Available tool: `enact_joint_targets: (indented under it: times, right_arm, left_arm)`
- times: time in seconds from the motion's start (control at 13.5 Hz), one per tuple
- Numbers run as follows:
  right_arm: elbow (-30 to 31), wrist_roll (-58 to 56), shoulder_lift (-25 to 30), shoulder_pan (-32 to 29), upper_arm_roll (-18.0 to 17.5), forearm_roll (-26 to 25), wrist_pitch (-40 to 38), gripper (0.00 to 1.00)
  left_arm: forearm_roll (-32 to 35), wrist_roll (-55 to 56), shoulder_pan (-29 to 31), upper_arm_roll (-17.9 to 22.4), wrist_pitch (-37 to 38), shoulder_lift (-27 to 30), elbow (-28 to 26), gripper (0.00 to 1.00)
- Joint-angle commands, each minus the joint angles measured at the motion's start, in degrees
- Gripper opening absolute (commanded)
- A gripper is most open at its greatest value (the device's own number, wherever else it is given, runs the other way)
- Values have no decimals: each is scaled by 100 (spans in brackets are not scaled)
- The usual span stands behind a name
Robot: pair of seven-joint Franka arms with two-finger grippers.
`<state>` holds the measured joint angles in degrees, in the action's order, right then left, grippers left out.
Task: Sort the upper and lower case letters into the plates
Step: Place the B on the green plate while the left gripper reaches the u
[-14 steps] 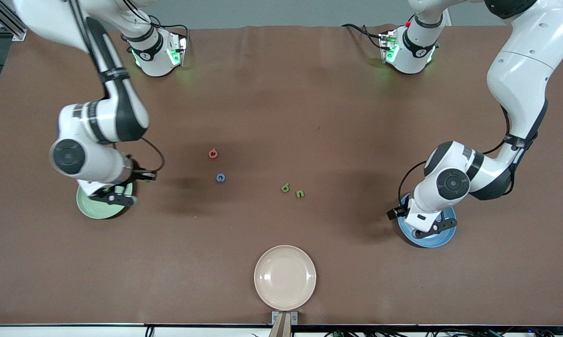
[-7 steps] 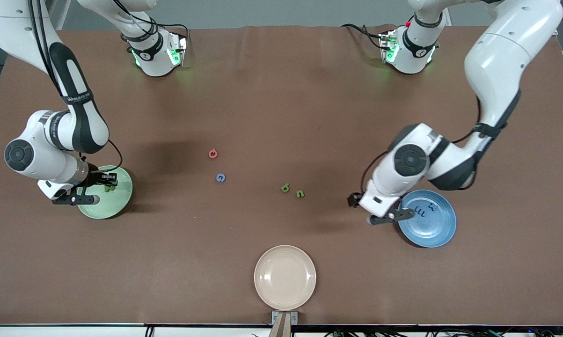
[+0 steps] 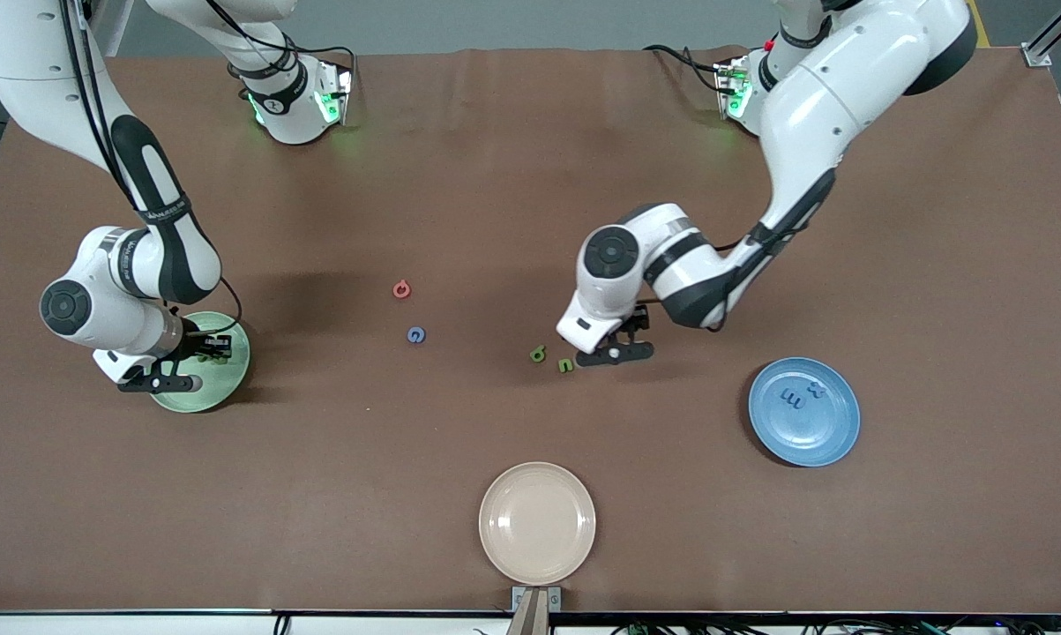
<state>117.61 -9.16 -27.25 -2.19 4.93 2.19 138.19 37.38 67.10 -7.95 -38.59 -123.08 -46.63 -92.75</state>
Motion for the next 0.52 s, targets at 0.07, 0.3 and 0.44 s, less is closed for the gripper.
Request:
enact_joint_targets:
  times: [0.07,0.3,0.44]
  right_arm:
    - [-97,10,412,43,-141,-8,-421,100]
    - [-265,1051,800,901,-150,1,-1135,100]
    - [-256,1757,801,1622,-150,10,-1092,100]
  left_arm:
    - [146,390,-540,220,-49,-398,485,100]
    - [112,444,-848,605,-304,-434,495,94]
    - [103,444,-831,624,-505,-452,503,88]
